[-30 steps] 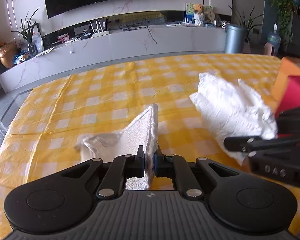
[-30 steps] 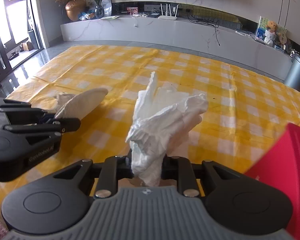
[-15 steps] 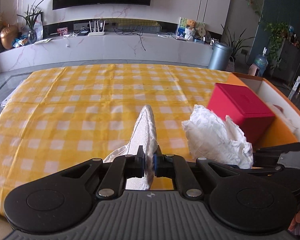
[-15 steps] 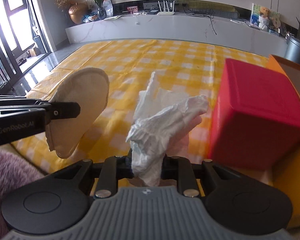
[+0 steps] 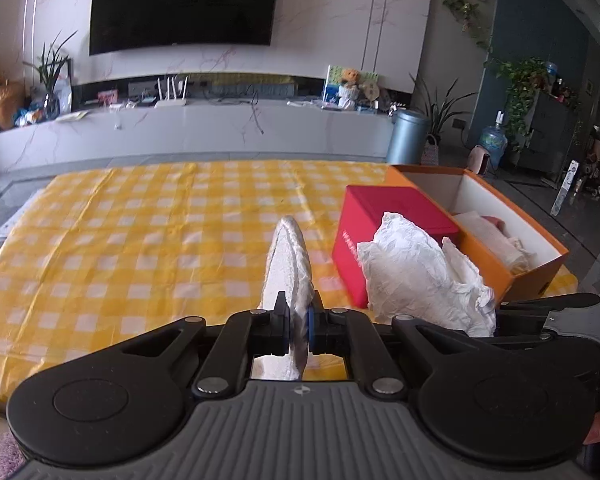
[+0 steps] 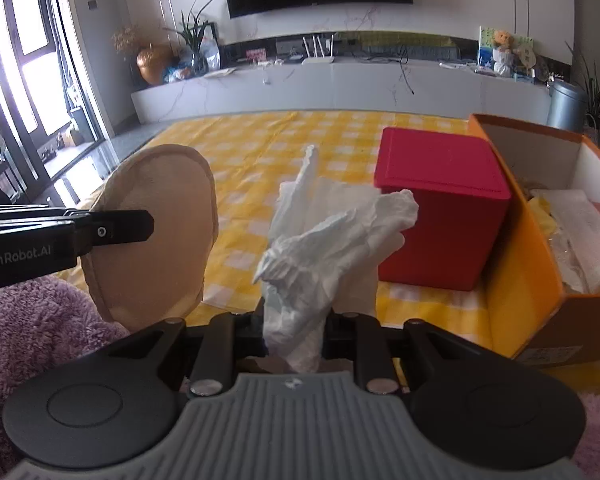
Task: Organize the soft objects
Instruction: 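Lift the plastic bag and pouch and carry both toward the cardboard box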
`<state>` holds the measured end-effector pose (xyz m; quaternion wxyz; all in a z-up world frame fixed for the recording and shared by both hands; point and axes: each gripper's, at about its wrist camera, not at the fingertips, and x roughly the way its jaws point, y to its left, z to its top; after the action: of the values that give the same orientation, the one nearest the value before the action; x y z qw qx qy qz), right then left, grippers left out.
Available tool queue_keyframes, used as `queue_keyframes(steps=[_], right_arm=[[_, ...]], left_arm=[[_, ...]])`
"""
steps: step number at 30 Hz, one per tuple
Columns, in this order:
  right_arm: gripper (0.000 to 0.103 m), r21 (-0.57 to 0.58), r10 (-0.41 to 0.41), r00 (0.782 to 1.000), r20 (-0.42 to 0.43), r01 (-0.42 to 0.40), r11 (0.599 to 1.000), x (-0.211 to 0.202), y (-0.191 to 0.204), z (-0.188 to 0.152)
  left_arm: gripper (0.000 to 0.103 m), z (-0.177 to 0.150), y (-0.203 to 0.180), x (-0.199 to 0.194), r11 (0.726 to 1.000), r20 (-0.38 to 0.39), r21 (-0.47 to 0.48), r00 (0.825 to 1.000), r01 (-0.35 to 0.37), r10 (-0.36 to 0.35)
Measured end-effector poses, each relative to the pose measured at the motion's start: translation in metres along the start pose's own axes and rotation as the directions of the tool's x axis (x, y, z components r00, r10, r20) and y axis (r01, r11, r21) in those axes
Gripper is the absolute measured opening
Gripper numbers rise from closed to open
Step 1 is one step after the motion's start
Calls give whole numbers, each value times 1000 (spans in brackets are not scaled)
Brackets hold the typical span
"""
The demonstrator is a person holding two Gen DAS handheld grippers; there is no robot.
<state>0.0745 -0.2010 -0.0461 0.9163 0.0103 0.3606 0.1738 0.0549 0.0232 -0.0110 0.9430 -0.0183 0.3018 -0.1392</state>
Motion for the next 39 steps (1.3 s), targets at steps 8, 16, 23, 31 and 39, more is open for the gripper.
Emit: queue_keyframes(steps=[8,16,23,31,39], right_arm=[[20,42,-19,997,72,16,999,-46,-22,-8],[19,53,-83,990,116,77,996,-83,-56,-5],[19,-16,-135,981,136,139,990,-108,-86,10],[19,-73,-186,974,128,196,978,-117,-124,32],[19,-104,-246,966,74,253,962,-95,-166,47]], left_arm=[[9,15,-38,-10,996,60,57,996,68,-72],[9,39,-85,-6,977,107,155,981,143,-161],[9,69,-123,7,949,132,205,955,237,-267],[8,104,-172,34,908,147,285,922,307,-358],[8,116,-209,79,882,95,324,916,341,-389]])
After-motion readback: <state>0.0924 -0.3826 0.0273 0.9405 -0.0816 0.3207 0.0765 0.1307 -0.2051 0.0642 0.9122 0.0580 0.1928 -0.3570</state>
